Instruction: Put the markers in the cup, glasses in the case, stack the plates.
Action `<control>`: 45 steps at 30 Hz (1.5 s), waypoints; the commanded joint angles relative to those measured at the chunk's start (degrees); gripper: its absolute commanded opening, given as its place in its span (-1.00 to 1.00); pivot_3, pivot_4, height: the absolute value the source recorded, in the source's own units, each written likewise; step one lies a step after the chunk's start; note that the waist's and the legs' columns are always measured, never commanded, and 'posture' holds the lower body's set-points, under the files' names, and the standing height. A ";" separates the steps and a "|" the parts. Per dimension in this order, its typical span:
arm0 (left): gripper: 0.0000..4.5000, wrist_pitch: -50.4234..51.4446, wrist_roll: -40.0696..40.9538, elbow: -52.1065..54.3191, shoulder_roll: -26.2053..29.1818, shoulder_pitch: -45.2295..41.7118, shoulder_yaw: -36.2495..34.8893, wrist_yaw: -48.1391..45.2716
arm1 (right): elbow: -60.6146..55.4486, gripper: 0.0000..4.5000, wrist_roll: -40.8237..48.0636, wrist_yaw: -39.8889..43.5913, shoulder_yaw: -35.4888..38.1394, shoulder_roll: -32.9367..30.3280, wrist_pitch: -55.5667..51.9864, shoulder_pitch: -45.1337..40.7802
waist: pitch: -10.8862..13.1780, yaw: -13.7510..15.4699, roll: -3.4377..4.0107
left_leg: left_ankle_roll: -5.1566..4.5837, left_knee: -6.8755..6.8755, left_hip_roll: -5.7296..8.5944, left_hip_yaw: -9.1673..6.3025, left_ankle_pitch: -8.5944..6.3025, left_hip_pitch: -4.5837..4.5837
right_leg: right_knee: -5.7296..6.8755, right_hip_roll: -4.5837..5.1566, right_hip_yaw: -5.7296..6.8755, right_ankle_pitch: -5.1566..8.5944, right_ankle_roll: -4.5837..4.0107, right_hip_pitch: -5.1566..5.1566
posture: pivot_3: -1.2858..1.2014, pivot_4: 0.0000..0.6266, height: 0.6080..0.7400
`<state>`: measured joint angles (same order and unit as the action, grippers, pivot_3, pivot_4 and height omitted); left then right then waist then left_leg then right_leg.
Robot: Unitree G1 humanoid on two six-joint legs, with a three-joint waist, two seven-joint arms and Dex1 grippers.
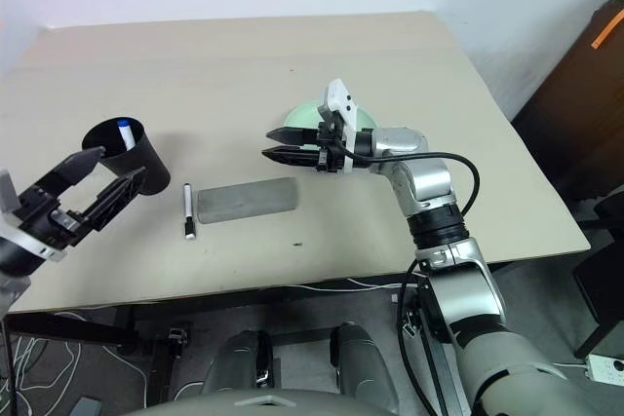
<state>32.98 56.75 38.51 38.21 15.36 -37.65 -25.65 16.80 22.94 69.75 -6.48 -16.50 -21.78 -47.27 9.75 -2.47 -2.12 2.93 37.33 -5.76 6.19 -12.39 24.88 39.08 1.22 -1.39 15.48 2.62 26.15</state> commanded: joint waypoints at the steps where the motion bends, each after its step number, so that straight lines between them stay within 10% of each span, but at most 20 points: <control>1: 1.00 4.73 0.11 1.68 1.28 1.08 -0.28 6.84 | -2.18 0.48 0.80 0.71 0.23 0.07 1.44 -0.02 | 0.00 -0.08 0.00 | 0.00 0.01 0.02 0.03 0.00 -0.04 | 0.00 0.02 -0.04 -0.01 -0.01 -0.02 | 0.03 -0.52 0.78; 5: 1.00 8.66 -1.27 1.77 1.75 -2.28 3.63 13.90 | -0.68 0.97 -0.12 -1.36 0.51 1.01 2.15 -0.61 | 0.01 -0.01 0.00 | 0.00 0.00 0.03 0.02 0.00 -0.07 | -0.01 0.02 -0.04 -0.02 -0.05 -0.04 | 0.03 -0.52 0.78; 25: 1.00 35.59 -10.77 -5.03 -7.63 -19.41 19.45 45.33 | -1.39 0.97 -0.54 -5.76 1.49 -0.17 3.34 0.92 | 0.00 0.05 -0.03 | 0.01 -0.08 0.04 -0.10 0.02 -0.07 | -0.08 -0.14 -0.12 -0.14 0.15 -0.05 | 0.03 -0.52 0.78; 45: 1.00 35.19 -18.89 -1.42 -13.49 -25.72 25.03 35.44 | 0.17 0.97 -2.69 -6.45 0.80 -0.85 6.18 1.27 | 0.00 0.28 -0.05 | 0.01 -0.04 0.07 -0.16 0.02 -0.07 | -0.09 -0.13 -0.13 -0.15 0.17 -0.11 | 0.03 -0.52 0.78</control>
<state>69.27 38.11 34.33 24.74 -9.41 -12.77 11.10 17.65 20.31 63.32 -6.29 -16.90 -16.91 -45.54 9.75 -2.19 -2.18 2.95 37.29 -5.68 6.03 -12.37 24.81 38.99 1.09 -1.51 15.33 2.79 26.03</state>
